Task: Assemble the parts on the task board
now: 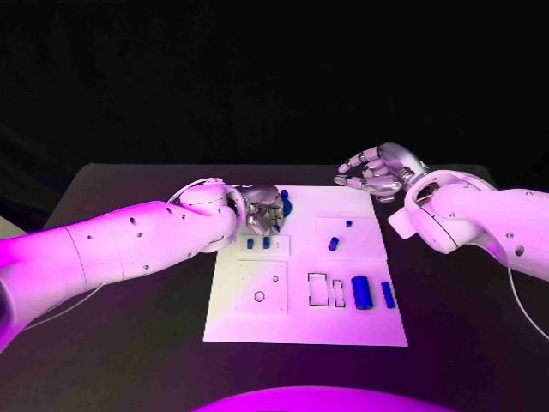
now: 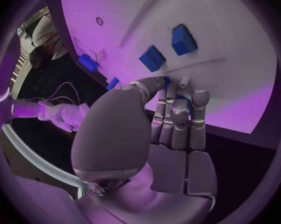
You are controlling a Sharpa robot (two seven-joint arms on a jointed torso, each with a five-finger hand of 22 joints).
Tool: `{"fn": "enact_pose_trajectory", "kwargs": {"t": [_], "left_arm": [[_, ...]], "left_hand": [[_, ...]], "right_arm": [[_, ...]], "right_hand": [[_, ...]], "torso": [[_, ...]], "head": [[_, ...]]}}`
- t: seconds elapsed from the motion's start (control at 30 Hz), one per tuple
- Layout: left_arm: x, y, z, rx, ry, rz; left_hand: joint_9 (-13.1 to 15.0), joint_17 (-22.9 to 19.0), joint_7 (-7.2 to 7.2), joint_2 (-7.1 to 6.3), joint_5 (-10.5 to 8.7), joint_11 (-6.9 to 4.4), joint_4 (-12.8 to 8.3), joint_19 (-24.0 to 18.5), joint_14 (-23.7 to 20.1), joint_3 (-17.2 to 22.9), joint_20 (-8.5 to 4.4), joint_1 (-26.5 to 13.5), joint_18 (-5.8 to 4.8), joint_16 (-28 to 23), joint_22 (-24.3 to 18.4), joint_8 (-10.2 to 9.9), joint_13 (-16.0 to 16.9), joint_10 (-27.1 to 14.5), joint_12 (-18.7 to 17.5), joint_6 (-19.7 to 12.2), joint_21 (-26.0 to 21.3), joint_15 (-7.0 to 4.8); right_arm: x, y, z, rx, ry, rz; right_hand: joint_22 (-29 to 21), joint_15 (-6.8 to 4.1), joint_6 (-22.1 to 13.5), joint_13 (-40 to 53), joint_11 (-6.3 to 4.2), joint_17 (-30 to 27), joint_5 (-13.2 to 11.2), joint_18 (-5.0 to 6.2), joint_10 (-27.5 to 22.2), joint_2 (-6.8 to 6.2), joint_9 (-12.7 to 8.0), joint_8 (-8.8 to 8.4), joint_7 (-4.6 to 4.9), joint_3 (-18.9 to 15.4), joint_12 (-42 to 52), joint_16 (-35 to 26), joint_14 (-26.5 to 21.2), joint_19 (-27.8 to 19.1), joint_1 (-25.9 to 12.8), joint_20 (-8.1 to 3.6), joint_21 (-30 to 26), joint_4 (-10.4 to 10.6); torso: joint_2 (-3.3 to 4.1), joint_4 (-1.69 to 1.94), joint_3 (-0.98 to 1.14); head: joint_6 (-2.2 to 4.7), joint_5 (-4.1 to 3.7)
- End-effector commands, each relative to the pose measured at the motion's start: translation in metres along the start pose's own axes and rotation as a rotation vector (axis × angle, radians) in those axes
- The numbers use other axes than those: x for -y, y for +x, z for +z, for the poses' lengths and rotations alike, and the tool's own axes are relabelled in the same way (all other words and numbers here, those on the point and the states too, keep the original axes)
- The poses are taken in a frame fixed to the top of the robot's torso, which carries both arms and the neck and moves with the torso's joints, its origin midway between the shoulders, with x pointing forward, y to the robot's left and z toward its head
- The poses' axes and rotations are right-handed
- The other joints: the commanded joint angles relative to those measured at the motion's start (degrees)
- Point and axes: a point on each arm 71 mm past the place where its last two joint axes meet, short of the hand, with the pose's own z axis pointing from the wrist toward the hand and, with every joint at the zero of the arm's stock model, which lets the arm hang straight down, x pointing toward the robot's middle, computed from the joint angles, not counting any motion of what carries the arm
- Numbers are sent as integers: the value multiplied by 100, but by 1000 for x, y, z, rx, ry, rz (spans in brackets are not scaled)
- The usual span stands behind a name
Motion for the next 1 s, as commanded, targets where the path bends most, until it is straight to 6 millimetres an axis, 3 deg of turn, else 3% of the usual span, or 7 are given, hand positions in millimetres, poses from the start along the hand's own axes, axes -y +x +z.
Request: {"fn": "enact_pose_trajectory", "kwargs": {"t": [0.03, 0.4, 1.0], "left_arm": [[-1, 3, 0, -5, -12, -16], [-3, 1, -6, 23, -3, -67], [-16, -21, -31, 93, 6, -146]], "left_hand": [[17, 20, 0, -9, -32, -8, 8, 42, 54, -63, -3, -86, -119, 43, 23, 10, 2, 45, -30, 45, 25, 3], [32, -4, 7, -38, -24, 16, 21, 37, 62, -65, 1, -192, -118, 43, 5, -39, -30, -9, -155, 20, 3, 19], [82, 166, 4, -21, -11, -8, -95, 240, 205, 16, -10, -147, -158, 113, 189, -56, -38, 146, -245, 100, 126, -3]], "right_arm": [[-1, 1, 0, -11, -14, -6], [-1, 1, 0, -12, -14, -7], [0, 0, -1, -10, -10, -8]], "right_hand": [[37, -7, -34, 301, 1, 182, 19, 30, -22, -2, 5, 20, -1, 34, 9, -21, 257, -26, -34, -14, -19, 14], [37, -7, -34, 301, 1, 182, 19, 30, -22, -2, 5, 20, -1, 34, 9, -21, 257, -26, -34, -14, -19, 14], [38, -8, -26, 310, -1, 178, 22, 30, -10, 4, 7, 30, -3, 40, 20, -25, 257, -24, -42, -15, -20, 16]], "torso": [[-5, 0, 4], [-2, 2, -4], [-6, 10, -2]], "head": [[-1, 3], [6, -7], [32, -3]]}}
